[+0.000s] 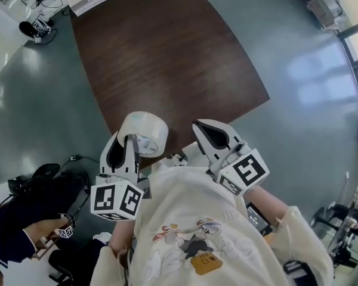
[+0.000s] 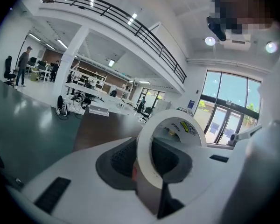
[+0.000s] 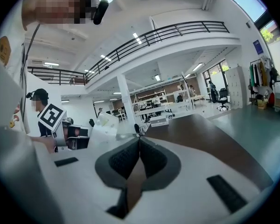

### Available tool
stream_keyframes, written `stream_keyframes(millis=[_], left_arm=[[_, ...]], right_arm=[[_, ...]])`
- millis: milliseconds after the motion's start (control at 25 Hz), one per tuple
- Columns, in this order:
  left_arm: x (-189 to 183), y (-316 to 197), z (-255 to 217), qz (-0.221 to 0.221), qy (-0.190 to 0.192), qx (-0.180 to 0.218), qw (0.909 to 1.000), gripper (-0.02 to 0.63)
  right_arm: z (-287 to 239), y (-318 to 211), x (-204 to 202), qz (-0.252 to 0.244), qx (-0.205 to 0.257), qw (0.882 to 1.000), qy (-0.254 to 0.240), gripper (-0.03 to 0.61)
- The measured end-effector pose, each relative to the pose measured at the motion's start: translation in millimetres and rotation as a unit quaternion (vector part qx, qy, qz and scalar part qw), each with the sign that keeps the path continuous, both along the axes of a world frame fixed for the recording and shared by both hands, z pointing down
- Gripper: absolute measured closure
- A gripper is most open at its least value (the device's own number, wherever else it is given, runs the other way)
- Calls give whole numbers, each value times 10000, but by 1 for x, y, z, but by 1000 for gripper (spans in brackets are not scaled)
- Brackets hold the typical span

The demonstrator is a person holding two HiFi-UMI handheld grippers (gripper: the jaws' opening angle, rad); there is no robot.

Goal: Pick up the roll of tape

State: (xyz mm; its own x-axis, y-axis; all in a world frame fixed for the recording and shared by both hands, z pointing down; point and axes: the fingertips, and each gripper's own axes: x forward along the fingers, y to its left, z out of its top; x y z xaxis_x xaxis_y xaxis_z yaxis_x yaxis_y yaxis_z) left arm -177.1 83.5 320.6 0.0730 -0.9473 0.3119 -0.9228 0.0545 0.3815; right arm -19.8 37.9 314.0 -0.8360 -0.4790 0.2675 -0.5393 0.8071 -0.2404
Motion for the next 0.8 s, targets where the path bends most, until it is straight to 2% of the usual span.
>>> stream_keyframes(millis=[160, 320, 560, 800], left_arm=[[3, 8, -19, -180, -12, 388, 9991, 523], [12, 20, -35, -185, -317, 677, 9970, 523], [27, 27, -38, -126, -460, 760, 9960, 523], [22, 27, -41, -262, -527, 829, 9948, 523]], right_arm=[[-12, 1, 9, -18, 202, 9997, -95, 572], [-26, 8, 10, -126, 452, 9988, -125, 572], [-27, 9, 13, -146, 512, 9986, -30, 574], [-28, 4, 14, -157, 502, 9986, -64, 574]])
